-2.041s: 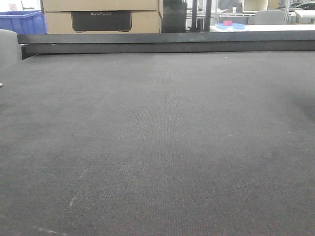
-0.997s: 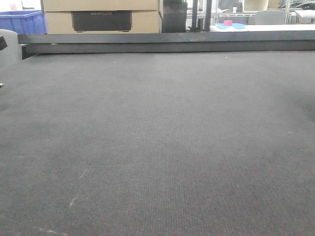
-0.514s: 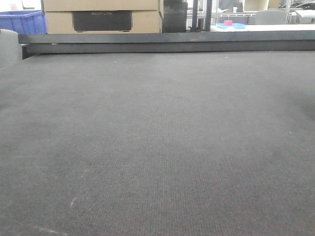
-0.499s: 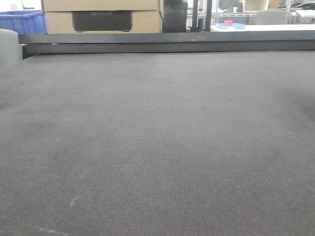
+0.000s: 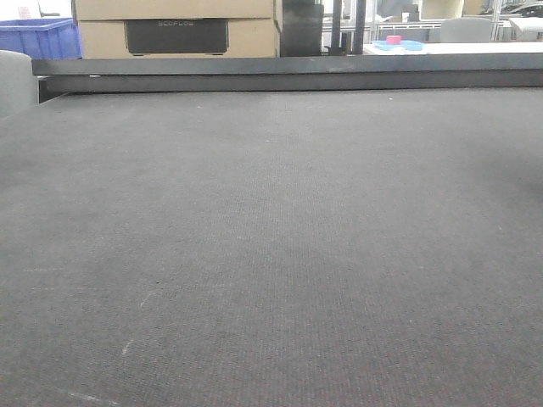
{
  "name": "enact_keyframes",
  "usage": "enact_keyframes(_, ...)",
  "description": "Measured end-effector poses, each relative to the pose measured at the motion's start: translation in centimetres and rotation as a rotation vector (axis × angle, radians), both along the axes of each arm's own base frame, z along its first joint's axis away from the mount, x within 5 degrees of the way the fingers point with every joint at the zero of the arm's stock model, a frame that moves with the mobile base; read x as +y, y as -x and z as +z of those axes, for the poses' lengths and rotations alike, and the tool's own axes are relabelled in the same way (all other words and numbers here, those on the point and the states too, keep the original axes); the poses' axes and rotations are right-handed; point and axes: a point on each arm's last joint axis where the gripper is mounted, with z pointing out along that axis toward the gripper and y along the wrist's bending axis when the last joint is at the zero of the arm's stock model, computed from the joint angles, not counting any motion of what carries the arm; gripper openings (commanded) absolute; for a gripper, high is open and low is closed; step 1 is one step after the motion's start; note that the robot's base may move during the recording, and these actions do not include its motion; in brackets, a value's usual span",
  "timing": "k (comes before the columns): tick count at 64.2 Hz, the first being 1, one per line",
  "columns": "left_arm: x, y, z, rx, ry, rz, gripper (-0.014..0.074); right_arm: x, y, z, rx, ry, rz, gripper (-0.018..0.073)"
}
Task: Place valve from conveyor to right shelf box
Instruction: 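Lift both held valves up off the conveyor surface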
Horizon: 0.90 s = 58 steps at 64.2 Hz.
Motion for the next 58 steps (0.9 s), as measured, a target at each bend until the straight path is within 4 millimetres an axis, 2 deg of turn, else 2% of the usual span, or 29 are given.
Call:
enact_keyframes(13,-0.4,4.5,3.1,-0.091,-0.003,0.002,-0.0111,0.1,2.3,2.5,-0.086,0.001,0.003,-0.0154)
enact_keyframes(25,-0.6,7.2,4.8,-0.161,-0.010,0.002,-0.0111,0.2,4.6,3.5,-0.119,-0.001,0.009,-0.0154)
enact_keyframes(36,-0.6,7.8,5.1,-0.176,-0.011,0.003,-0.0111,0.3,5.8,4.1,-0.149,-0.001,0.011,-0.0154)
enact_keyframes(58,-0.6,7.8,5.1,-0.173,-0.013,0.004,-0.0111,0.3,5.9,4.1,-0.147,-0.001,0.011,-0.0154)
